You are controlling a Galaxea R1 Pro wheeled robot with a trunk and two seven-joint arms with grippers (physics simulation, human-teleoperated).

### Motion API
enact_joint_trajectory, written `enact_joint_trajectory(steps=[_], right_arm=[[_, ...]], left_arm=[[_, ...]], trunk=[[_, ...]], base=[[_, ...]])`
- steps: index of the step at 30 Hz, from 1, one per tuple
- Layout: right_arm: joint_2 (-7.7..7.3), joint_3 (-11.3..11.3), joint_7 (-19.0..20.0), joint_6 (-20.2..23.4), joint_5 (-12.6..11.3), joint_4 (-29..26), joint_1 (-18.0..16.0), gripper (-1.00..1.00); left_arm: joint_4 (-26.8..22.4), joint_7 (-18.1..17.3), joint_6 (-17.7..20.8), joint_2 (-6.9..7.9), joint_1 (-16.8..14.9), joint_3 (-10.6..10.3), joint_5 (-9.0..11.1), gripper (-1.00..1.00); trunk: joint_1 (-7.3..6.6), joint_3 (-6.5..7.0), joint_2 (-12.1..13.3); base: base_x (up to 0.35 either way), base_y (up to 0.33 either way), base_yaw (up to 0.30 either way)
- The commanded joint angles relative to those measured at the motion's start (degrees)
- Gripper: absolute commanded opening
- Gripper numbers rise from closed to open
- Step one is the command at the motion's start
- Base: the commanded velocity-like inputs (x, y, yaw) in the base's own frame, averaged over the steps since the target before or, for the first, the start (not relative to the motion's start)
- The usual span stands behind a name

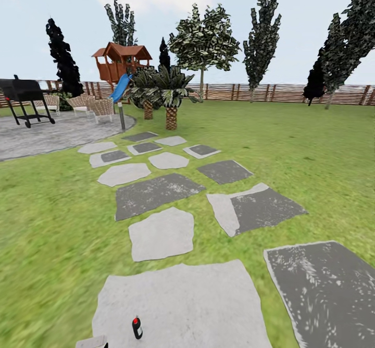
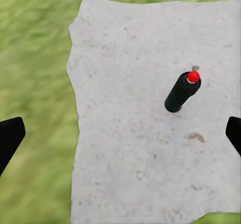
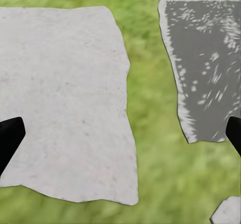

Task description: In the garden, pick up the pesticide atomizer on the floor and spray pesticide onto both trees until each tree trunk is fully covered.

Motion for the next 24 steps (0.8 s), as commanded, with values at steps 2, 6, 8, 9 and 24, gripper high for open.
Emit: enact_joint_trajectory(steps=[2, 6, 8, 9, 24], right_arm=[[-0.18, 0.00, 0.04, 0.00, 0.15, 0.25, 0.00, 1.00], [-0.42, 0.00, 0.08, 0.01, 0.15, 0.24, 0.00, 1.00], [-0.46, -0.04, 0.07, 0.00, 0.12, 0.11, 0.00, 1.00], [-0.45, -0.06, 0.07, 0.00, 0.08, 0.06, 0.00, 1.00], [-0.01, 0.00, 0.06, 0.00, -0.12, -0.24, 0.00, 1.00]], left_arm=[[0.01, 0.00, 0.00, 0.00, 0.00, 0.00, -0.06, 1.00], [0.02, 0.01, 0.00, 0.00, 0.00, 0.00, -0.08, 1.00], [0.03, 0.01, 0.00, 0.00, 0.00, -0.04, -0.13, 1.00], [0.03, -0.01, 0.00, 0.00, 0.00, -0.06, -0.19, 1.00], [-0.77, -0.57, -0.01, 0.26, 0.00, -0.40, -0.49, 1.00]], trunk=[[0.00, 0.00, 0.00], [0.00, 0.00, 0.00], [0.00, 0.00, 0.00], [0.00, 0.00, 0.00], [0.00, 0.05, 0.00]], base=[[0.029, 0.000, 0.000], [0.009, 0.000, 0.000], [0.002, 0.000, 0.000], [0.001, 0.000, 0.000], [-0.024, 0.028, -0.123]])
